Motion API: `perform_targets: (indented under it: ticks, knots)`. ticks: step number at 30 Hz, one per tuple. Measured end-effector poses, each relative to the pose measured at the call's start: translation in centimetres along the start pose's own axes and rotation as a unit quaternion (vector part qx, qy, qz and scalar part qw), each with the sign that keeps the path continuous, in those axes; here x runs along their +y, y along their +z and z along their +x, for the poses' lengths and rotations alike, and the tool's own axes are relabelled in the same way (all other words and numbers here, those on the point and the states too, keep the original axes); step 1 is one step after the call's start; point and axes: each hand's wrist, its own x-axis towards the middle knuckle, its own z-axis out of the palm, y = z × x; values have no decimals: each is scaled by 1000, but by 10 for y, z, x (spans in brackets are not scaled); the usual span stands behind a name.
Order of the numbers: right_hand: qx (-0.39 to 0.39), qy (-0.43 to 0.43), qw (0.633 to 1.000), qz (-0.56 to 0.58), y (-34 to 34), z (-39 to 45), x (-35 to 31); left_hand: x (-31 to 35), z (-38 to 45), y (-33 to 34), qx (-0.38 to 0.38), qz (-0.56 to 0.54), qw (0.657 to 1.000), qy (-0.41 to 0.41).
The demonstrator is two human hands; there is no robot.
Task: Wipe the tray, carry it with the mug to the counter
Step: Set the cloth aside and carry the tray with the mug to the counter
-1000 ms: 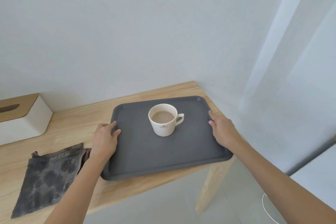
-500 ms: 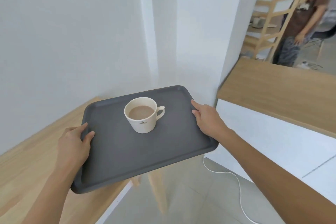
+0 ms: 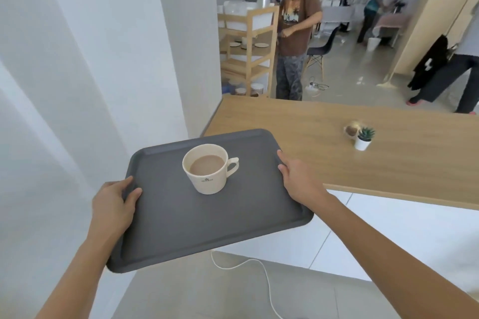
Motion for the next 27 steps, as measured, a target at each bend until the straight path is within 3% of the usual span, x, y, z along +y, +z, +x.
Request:
perform_targets:
  ticks: [7,17,27]
  knots:
    - [45,86,994,-53,-37,56,110,97,72,118,-72,-43,994,70]
    - [70,203,974,-77,-34,152,216,186,186,279,-160,-73,973,150]
    - [69,244,966,-52,-12,248,290,240,263,387,-193,-69,970,131]
